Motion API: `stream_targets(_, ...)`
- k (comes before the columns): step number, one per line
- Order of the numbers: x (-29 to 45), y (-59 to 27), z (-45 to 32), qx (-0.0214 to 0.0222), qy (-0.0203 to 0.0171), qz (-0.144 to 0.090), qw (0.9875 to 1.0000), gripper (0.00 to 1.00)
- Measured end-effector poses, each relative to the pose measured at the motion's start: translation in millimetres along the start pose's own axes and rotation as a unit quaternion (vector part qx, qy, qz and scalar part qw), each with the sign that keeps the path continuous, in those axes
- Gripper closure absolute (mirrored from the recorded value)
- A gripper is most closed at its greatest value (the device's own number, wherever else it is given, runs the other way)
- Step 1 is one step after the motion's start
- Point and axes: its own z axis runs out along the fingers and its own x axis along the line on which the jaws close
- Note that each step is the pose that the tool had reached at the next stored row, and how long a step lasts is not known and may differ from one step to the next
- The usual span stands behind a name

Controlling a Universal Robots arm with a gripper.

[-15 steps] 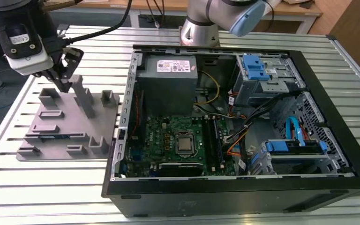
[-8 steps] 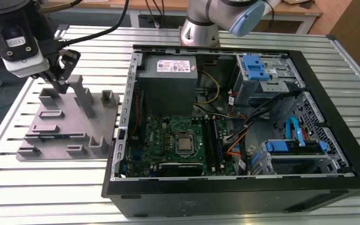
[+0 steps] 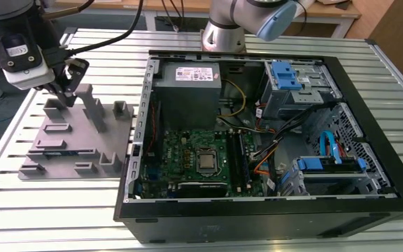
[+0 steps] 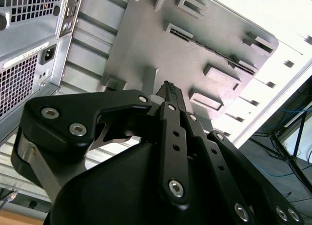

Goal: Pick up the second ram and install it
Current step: 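Reach for the second ram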

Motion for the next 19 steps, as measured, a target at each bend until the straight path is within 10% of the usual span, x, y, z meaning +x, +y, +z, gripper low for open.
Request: stream_targets(19,4.6,-1.1,16.7,0.0001,0.0,0.0,1.0,0.89)
